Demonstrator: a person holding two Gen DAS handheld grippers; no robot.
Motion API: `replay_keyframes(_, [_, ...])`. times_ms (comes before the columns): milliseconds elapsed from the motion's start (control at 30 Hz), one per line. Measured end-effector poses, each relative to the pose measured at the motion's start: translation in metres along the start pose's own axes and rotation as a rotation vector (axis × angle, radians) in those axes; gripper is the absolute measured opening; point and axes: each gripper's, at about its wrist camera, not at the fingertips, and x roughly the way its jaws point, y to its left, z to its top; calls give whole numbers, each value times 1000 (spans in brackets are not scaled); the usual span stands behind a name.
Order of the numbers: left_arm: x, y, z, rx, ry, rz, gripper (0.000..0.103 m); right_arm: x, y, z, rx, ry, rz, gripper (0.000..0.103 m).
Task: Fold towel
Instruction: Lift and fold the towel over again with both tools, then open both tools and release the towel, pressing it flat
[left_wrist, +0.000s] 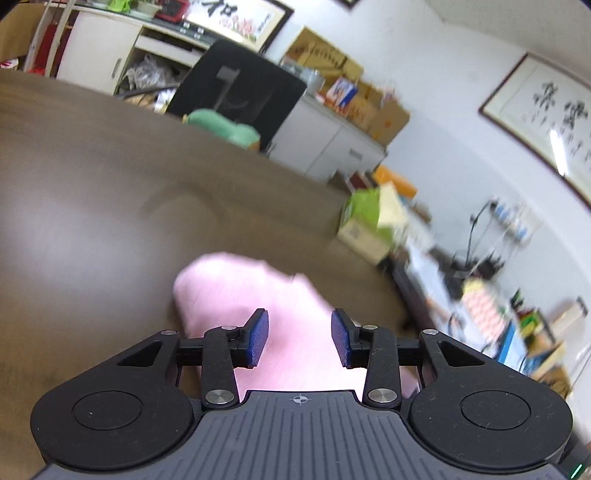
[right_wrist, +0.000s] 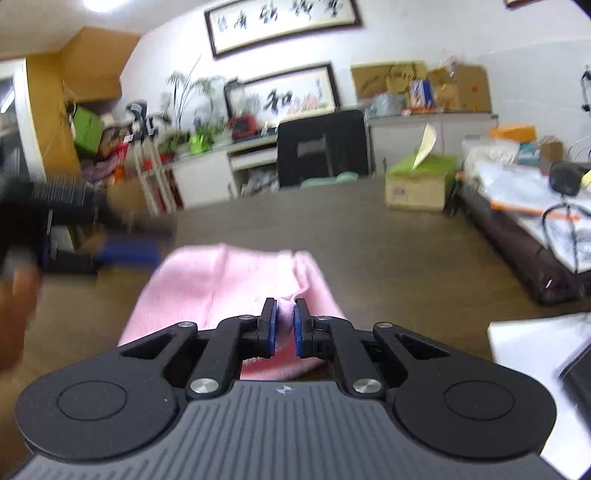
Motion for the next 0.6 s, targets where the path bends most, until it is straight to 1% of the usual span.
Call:
replay_keyframes(33, [0,2,-4,3,4,11,39,-2,-1,0,-2,0,-9,11])
replay_keyframes(100, [0,5,-9,9,-3,22,39,8,-5,0,2,23,-40,11])
replay_keyframes(167, [2,7,-10,9,-2,31,39,23,-10,-4,0,87,-80,12])
replay_keyframes(267, [9,8,-8,8,7,50,39,31,-11,-8,-19,134,-85,15])
replay_keyframes(333, [15,7,-6,25,10,74,39,35,-11,-8,-36,159,-81,16])
replay_keyframes(433, [24,8,-1,52,15,127,39,31,-10,-7,-5,187,-57,16])
replay_keyframes(467, [27,8,0,58,16,141,39,29,-10,-8,24,196,-41,16])
replay_keyframes(600, [39,7,10,113,15,238,39,21,-6,-12,136,233,27,16])
